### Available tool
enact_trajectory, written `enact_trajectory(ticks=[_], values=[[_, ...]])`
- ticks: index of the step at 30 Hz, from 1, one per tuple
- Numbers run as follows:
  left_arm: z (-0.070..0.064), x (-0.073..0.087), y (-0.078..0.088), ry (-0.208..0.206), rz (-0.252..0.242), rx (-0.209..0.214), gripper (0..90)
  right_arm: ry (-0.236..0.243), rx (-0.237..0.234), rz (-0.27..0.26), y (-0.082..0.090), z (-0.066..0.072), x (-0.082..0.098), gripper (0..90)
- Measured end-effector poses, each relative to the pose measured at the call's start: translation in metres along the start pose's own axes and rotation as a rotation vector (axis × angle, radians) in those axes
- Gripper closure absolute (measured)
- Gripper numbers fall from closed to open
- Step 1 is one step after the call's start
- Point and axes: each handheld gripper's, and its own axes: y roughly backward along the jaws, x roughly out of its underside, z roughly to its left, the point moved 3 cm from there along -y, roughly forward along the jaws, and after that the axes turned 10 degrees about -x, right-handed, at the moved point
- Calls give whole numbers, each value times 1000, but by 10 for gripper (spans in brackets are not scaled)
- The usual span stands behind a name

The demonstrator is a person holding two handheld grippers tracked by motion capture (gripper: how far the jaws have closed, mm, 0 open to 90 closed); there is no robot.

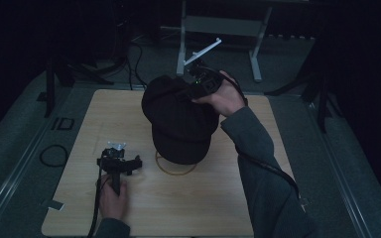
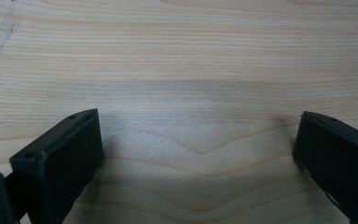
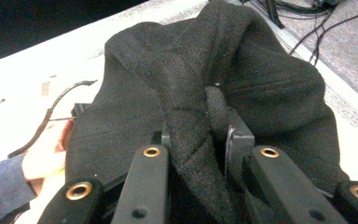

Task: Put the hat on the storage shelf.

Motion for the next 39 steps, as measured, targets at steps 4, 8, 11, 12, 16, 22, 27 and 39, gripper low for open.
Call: enact_trajectory(ticks=[4, 8, 11, 12, 16, 22, 27, 39], values=[[0, 0, 0, 0, 0, 0, 12, -4, 10, 3, -4, -1, 0, 748], [0, 0, 0, 1, 0, -1, 12, -11, 15, 2, -7, -3, 0, 741], [0, 0, 0, 0, -1, -1, 12, -12, 13, 4, -8, -3, 0, 740], [0, 0, 0, 1, -1, -1, 12, -14, 12, 4, -9, -3, 1, 741], [0, 0, 0, 1, -2, -1, 12, -18, 12, 2, -10, -5, 1, 735], [0, 0, 0, 1, -2, 0, 12, -29, 7, 5, -12, -6, 3, 713], [0, 0, 0, 0, -3, 0, 12, -28, 6, 15, -15, -6, 3, 710], [0, 0, 0, -1, -3, -1, 12, -33, 22, 29, -21, -7, 3, 604]])
